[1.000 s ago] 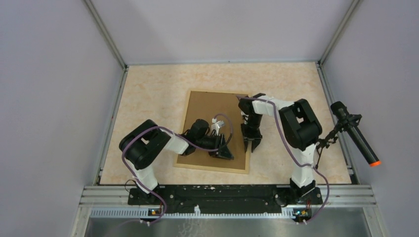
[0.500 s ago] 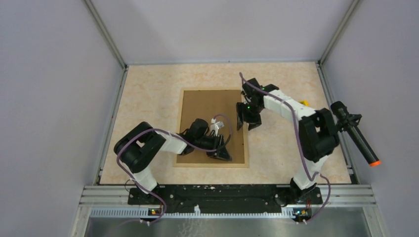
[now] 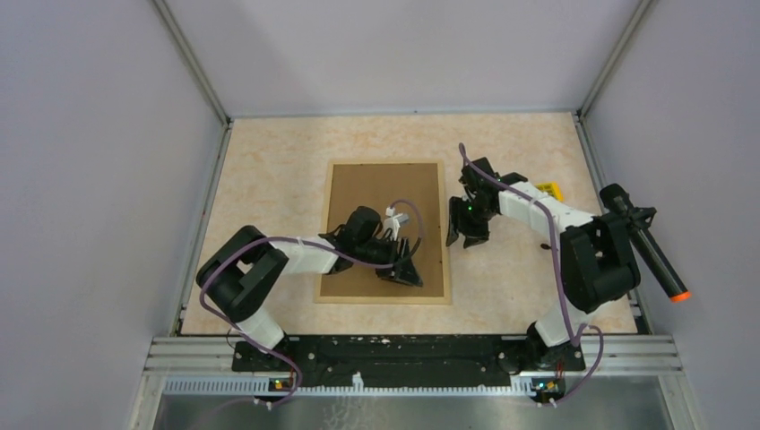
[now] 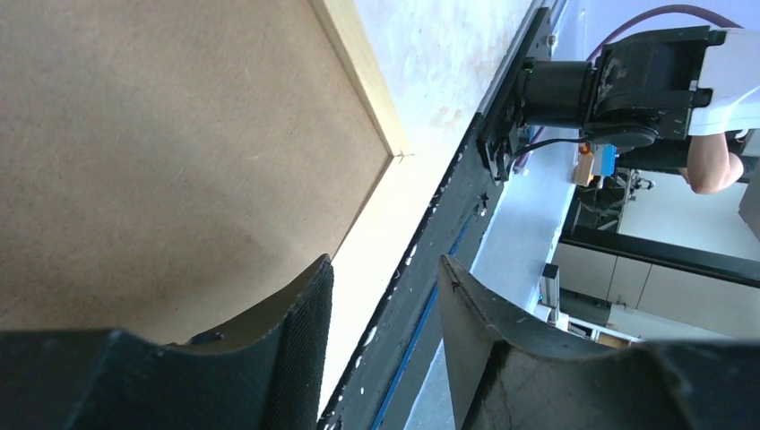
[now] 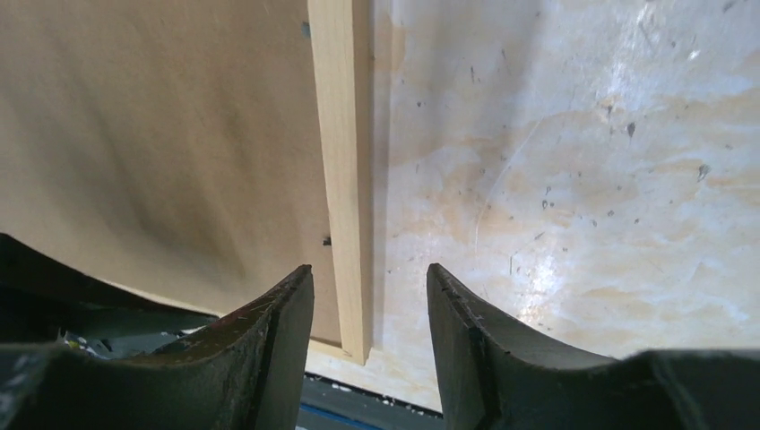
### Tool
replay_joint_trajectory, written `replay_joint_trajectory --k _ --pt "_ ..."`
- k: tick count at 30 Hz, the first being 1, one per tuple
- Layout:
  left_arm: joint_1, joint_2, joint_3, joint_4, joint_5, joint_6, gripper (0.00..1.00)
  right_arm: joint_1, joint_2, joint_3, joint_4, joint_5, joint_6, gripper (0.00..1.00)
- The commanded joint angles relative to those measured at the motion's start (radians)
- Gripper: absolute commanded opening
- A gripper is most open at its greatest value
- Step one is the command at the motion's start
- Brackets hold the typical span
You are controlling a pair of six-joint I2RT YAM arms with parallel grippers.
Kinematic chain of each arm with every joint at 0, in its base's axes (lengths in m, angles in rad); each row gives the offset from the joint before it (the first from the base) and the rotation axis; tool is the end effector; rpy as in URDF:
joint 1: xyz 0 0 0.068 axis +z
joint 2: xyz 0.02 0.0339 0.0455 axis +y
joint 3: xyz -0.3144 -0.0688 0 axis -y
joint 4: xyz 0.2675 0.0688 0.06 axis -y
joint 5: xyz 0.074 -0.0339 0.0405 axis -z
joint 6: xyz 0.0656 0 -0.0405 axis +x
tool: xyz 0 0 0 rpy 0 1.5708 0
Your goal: Put the photo into the frame
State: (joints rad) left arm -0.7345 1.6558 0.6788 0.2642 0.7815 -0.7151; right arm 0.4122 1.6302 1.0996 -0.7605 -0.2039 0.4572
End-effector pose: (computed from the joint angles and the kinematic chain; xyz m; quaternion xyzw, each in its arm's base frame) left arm 0.2194 -0.2604 0.1598 0.1666 0.8393 -0.5143 0.0583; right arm 0.3043 0.1475 0.2109 0.0080 0.9852 0.1498 0.0833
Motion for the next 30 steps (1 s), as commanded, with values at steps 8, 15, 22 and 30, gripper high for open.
replay_joint_trajectory --k 8,15,22,30 --pt "0.016 -0.120 0.083 -0.136 -0.025 0.071 0.60 -0.002 0.227 0.093 0.288 0.035 0.052 0.41" --pt "0.071 -0.150 0.142 -0.254 -0.058 0.132 0.63 0.053 0.233 0.038 0.277 0.104 0.109 0.28" --pt "0.210 -0.026 0.235 -0.174 -0.002 0.062 0.65 0.112 -0.034 -0.322 0.470 -0.024 0.312 0.17" --pt "0.210 0.254 0.504 -0.136 0.032 0.001 0.63 -0.075 -0.060 -0.206 0.377 -0.103 0.175 0.38"
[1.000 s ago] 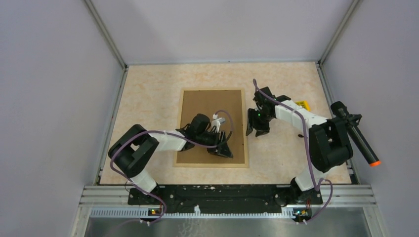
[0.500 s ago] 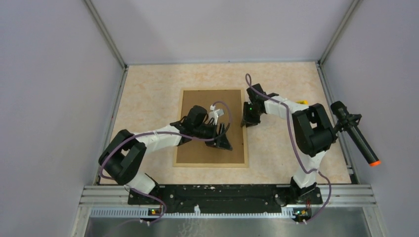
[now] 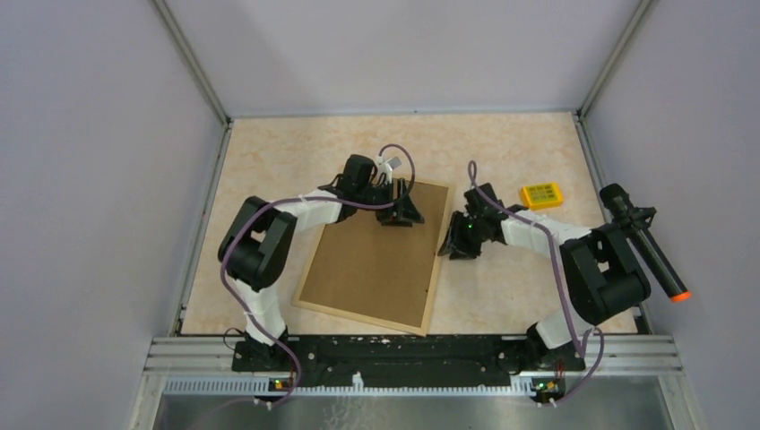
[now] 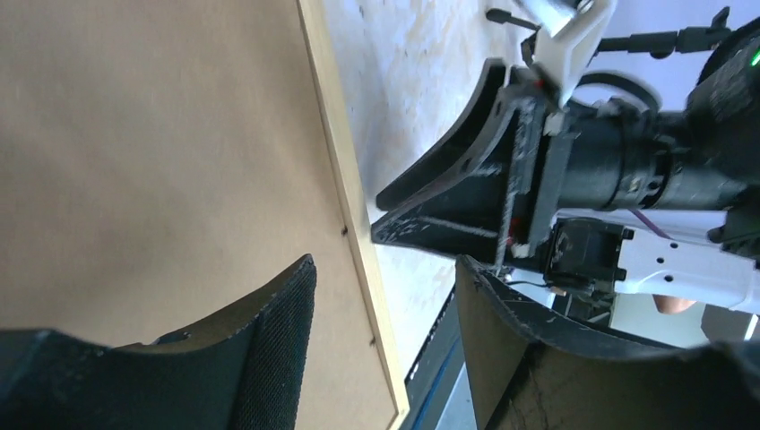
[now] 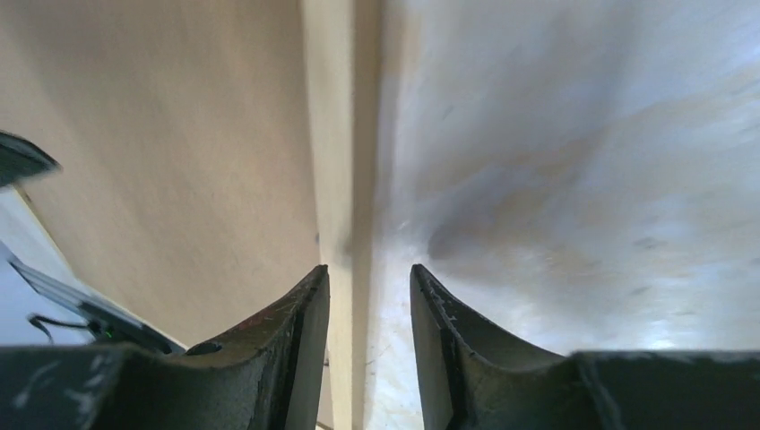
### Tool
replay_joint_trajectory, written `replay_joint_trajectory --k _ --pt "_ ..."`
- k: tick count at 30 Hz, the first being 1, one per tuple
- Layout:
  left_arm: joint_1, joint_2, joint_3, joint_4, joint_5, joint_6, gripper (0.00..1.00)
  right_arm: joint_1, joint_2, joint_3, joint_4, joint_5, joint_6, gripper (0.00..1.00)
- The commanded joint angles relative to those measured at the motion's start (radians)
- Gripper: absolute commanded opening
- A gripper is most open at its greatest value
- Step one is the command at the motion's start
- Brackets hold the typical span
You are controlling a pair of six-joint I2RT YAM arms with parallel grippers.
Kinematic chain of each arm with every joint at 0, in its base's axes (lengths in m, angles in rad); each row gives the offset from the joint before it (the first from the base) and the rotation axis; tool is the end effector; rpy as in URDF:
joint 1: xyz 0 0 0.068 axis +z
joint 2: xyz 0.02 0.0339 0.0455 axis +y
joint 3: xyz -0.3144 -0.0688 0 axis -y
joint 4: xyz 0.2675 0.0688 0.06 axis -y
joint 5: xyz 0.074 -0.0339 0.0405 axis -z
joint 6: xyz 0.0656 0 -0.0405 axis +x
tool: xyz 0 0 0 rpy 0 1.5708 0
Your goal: Put the photo into the frame
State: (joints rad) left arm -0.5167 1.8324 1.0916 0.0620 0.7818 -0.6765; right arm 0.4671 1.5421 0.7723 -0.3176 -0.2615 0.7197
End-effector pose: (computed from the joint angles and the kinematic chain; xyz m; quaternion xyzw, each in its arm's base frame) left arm 0.3537 -0.2541 0.2053 0.0973 0.8446 -0.5084 0.1368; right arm 0.2680 0.1541 0.1630 0.0903 0.9589 0.2376 0.1260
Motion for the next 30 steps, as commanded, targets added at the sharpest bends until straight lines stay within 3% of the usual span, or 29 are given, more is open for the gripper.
replay_joint_trajectory --k 1,7,15,30 --pt "-0.008 0.104 0.107 0.076 0.032 -0.045 0.63 -0.168 0.052 0.167 -0.084 -0.054 -0.115 0.38" --pt "-0.007 0.230 0.175 0.109 0.023 -0.072 0.60 -0.250 0.254 0.434 -0.196 -0.080 -0.248 0.35" --pt "-0.011 0.353 0.236 0.273 0.082 -0.188 0.52 -0.252 0.396 0.543 -0.200 -0.135 -0.275 0.33" --pt "0.006 0.400 0.182 0.101 -0.075 -0.202 0.56 -0.210 0.485 0.646 -0.216 -0.054 -0.272 0.40"
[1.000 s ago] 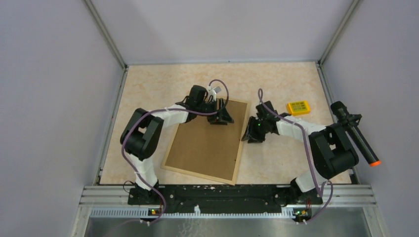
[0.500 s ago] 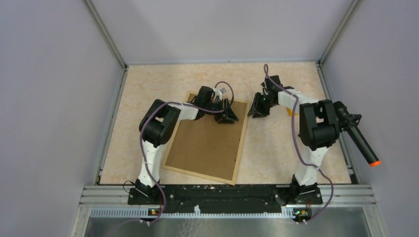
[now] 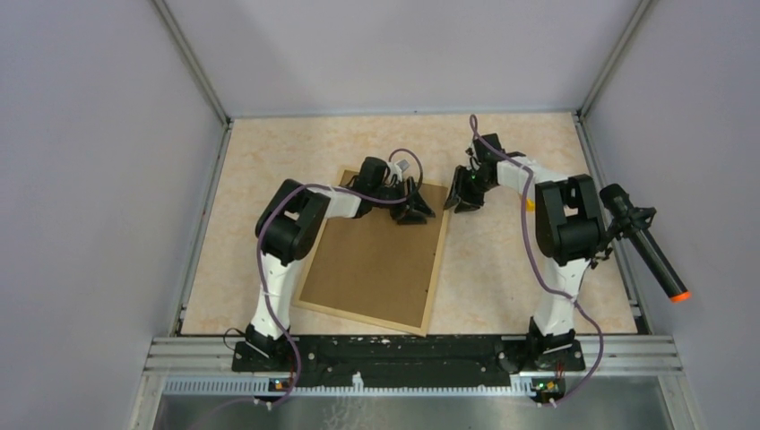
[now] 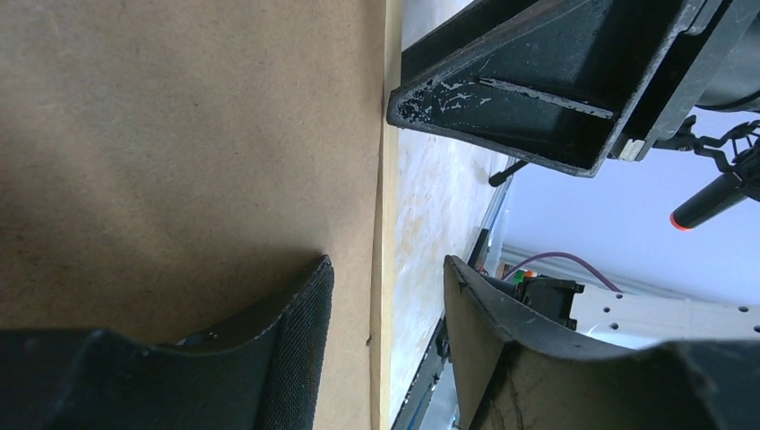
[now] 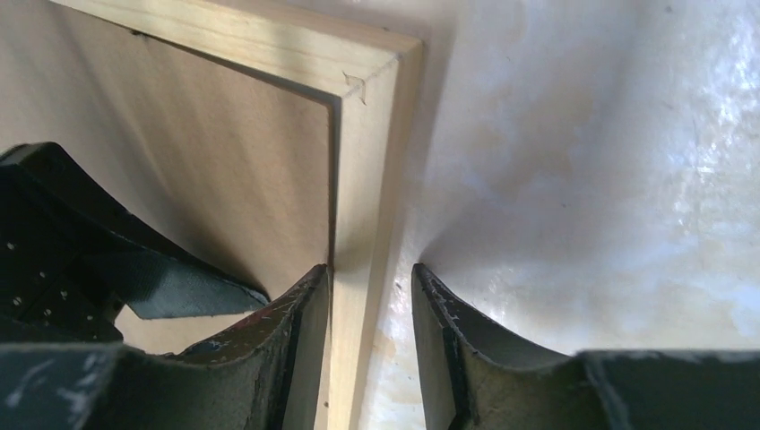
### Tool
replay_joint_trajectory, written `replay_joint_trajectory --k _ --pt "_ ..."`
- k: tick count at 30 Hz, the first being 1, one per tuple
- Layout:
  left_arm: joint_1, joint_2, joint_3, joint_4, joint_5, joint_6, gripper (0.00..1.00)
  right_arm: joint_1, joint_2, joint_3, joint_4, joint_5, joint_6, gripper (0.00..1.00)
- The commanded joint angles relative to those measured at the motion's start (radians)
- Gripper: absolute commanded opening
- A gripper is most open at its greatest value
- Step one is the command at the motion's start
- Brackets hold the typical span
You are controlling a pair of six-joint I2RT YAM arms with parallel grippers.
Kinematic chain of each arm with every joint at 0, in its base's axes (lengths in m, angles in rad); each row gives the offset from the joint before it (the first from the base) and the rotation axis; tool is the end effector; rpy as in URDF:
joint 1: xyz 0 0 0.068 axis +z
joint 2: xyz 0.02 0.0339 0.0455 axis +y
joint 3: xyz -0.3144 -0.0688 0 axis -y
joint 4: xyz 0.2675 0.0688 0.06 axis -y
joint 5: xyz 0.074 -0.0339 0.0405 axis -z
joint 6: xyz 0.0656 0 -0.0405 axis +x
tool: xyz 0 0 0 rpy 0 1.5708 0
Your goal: Put the photo into the frame
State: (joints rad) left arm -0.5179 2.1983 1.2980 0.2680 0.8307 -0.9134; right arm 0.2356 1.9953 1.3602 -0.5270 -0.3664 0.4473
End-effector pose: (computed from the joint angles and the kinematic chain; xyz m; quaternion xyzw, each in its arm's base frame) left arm 0.4219 -0.2962 0.1258 0.0186 0.8360 -0.5431 0.0761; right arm 0.4361 0.1289 0.1655 0.0650 0.9613 0.2349 0.1283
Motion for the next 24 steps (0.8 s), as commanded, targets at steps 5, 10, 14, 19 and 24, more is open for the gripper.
replay_joint_trajectory --k 5,10,14,19,24 --pt "0.004 0.024 -0.008 -0.165 -0.147 0.072 0.57 0.042 0.112 0.127 -0.092 0.194 -0.005 0.38" --pt "0.002 -0.059 0.050 -0.279 -0.149 0.161 0.59 0.095 0.124 0.089 -0.126 0.386 -0.001 0.35" --pt "0.000 -0.209 0.051 -0.423 -0.170 0.245 0.66 0.128 0.142 0.059 -0.156 0.500 -0.007 0.34" --pt "0.004 -0.486 -0.171 -0.554 -0.243 0.258 0.68 0.135 0.156 0.030 -0.138 0.498 -0.029 0.35" --pt "0.001 -0.792 -0.516 -0.605 -0.288 0.066 0.69 0.120 0.106 0.085 -0.114 0.345 -0.081 0.38"
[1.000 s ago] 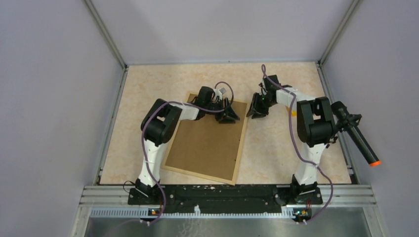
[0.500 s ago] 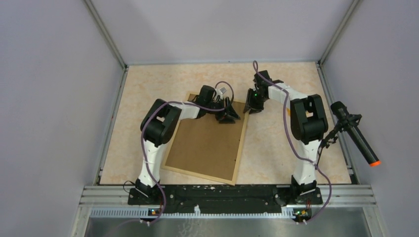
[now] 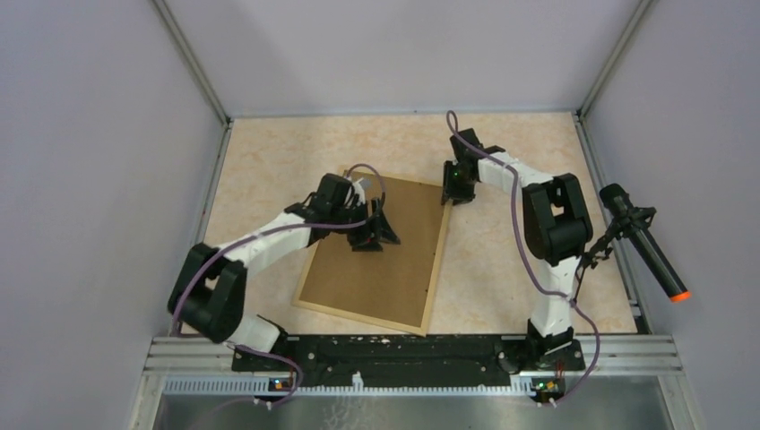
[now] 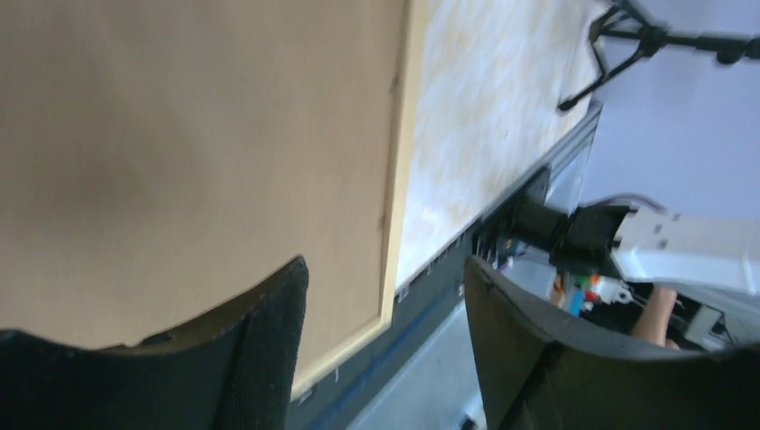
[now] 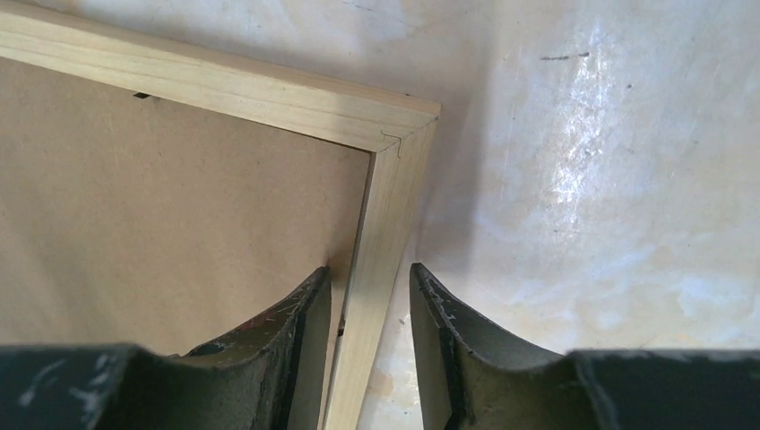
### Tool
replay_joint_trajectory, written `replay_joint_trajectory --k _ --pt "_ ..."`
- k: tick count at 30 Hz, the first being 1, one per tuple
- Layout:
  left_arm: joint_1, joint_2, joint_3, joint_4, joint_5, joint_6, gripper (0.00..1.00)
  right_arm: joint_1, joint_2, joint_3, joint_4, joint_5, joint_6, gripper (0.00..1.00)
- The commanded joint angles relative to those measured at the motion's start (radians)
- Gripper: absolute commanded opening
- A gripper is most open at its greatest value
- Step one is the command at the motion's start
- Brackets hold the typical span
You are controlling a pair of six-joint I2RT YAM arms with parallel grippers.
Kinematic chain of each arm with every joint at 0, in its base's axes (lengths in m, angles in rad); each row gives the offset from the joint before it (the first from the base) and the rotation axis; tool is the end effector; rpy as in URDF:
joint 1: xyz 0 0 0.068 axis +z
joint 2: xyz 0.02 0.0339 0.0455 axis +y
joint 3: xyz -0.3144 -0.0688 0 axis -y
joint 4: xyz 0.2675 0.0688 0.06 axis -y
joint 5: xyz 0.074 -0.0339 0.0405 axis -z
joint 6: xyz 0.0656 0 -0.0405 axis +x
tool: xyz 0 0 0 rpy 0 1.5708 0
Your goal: Put the photo into the frame
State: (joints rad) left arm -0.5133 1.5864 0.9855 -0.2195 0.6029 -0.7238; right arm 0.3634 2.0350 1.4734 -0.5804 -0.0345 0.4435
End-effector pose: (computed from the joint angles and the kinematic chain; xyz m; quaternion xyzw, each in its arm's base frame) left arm 0.3012 -0.2125 0.2325 0.0149 0.8950 -0.4280 0.1249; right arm 0.4452 0.1717 0.1760 0.0354 0.9763 0.0990 0.1890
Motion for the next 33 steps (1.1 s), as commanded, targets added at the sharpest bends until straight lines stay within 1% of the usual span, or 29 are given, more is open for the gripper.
replay_joint_trajectory --k 1,2,3,5,6,7,9,12,15,17,20,22,26,29,33 --pt "-0.004 -0.242 -0.259 -0.129 -0.072 -0.159 0.70 -0.013 0.054 0.002 -0.068 -0.004 -0.088 0.39" --pt "-0.008 -0.311 -0.312 -0.141 -0.091 -0.221 0.71 -0.018 0.041 0.030 -0.075 -0.012 -0.100 0.40" --pt "-0.013 -0.376 -0.356 -0.152 -0.114 -0.273 0.72 -0.021 0.028 0.057 -0.078 -0.016 -0.115 0.44" --pt "-0.022 -0.511 -0.417 -0.203 -0.176 -0.367 0.75 -0.030 0.011 0.104 -0.079 -0.022 -0.143 0.54" --pt "-0.022 -0.564 -0.434 -0.244 -0.202 -0.410 0.77 -0.036 0.012 0.131 -0.081 -0.030 -0.160 0.57" --pt "-0.022 -0.628 -0.443 -0.288 -0.227 -0.448 0.82 -0.042 0.015 0.157 -0.087 -0.035 -0.177 0.61" --pt "-0.024 -0.702 -0.458 -0.367 -0.260 -0.518 0.92 -0.044 0.034 0.205 -0.086 -0.044 -0.211 0.67" --pt "-0.027 -0.785 -0.497 -0.426 -0.278 -0.612 0.98 -0.044 0.080 0.281 -0.079 -0.074 -0.243 0.70" --pt "-0.030 -0.824 -0.553 -0.431 -0.269 -0.694 0.99 -0.043 0.126 0.335 -0.042 -0.131 -0.261 0.70" --pt "-0.032 -0.820 -0.580 -0.431 -0.268 -0.727 0.99 -0.045 0.172 0.376 -0.028 -0.195 -0.259 0.68" --pt "-0.036 -0.771 -0.574 -0.422 -0.285 -0.729 0.98 -0.045 0.233 0.419 -0.013 -0.276 -0.237 0.60" --pt "-0.037 -0.719 -0.555 -0.417 -0.296 -0.710 0.98 -0.046 0.256 0.419 0.001 -0.290 -0.226 0.56" --pt "-0.045 -0.620 -0.542 -0.391 -0.320 -0.695 0.98 -0.055 0.283 0.412 -0.005 -0.297 -0.222 0.53" --pt "-0.045 -0.558 -0.553 -0.314 -0.361 -0.680 0.96 -0.062 0.274 0.369 -0.005 -0.328 -0.214 0.48" --pt "-0.036 -0.383 -0.494 -0.259 -0.454 -0.623 0.93 -0.088 0.192 0.210 0.069 -0.346 -0.158 0.47"
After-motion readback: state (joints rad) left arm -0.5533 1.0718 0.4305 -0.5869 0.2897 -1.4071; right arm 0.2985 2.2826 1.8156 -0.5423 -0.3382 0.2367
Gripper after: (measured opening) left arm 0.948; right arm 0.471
